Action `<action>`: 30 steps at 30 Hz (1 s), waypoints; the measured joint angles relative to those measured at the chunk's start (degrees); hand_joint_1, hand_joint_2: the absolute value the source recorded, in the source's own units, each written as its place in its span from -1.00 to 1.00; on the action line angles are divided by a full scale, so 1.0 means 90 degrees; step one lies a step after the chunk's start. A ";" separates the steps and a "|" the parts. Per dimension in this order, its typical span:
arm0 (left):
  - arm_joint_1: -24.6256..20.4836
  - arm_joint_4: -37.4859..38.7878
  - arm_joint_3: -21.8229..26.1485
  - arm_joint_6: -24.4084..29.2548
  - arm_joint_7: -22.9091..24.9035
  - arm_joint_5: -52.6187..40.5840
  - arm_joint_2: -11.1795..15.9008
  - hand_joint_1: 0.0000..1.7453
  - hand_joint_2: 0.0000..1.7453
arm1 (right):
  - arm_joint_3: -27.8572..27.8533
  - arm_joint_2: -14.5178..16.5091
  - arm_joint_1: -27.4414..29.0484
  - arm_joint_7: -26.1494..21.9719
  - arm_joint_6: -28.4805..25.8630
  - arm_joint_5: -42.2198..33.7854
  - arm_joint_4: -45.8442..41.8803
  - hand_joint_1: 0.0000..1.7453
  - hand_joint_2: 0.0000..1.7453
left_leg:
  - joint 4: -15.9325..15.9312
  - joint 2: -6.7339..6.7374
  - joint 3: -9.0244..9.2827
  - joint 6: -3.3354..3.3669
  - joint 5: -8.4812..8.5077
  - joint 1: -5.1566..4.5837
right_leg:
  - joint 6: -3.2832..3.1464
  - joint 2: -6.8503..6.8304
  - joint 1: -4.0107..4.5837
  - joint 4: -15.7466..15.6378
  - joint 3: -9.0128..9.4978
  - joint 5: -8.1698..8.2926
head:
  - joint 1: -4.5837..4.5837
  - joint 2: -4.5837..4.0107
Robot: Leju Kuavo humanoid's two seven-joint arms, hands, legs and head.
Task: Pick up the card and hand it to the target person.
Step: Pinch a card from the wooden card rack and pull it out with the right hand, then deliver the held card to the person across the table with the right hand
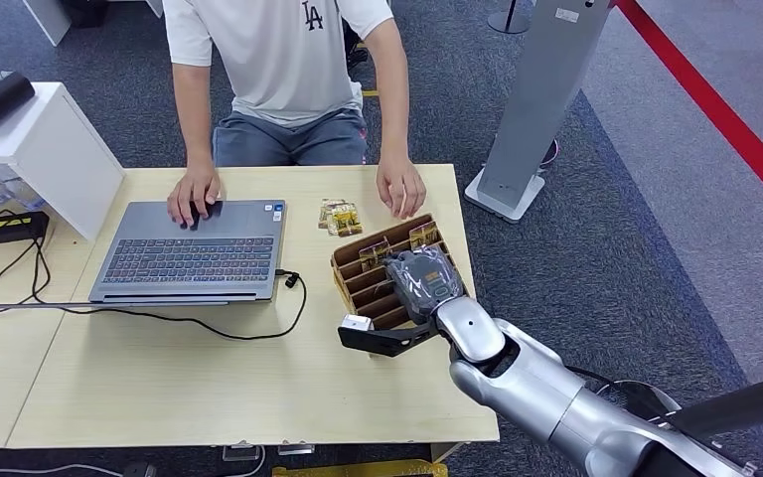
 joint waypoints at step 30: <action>0.0006 0.0000 -0.0003 -0.0123 0.0119 0.0214 0.0007 -1.00 -1.00 | -0.0791 -0.0499 0.0354 -0.0155 -0.2092 0.0818 -0.2547 -0.95 1.00 | 0.0003 -0.0001 -0.0006 0.0000 -0.0001 0.0000 | 0.0000 -0.0001 0.0000 0.0000 -0.0002 0.0000 | -0.0001 0.0000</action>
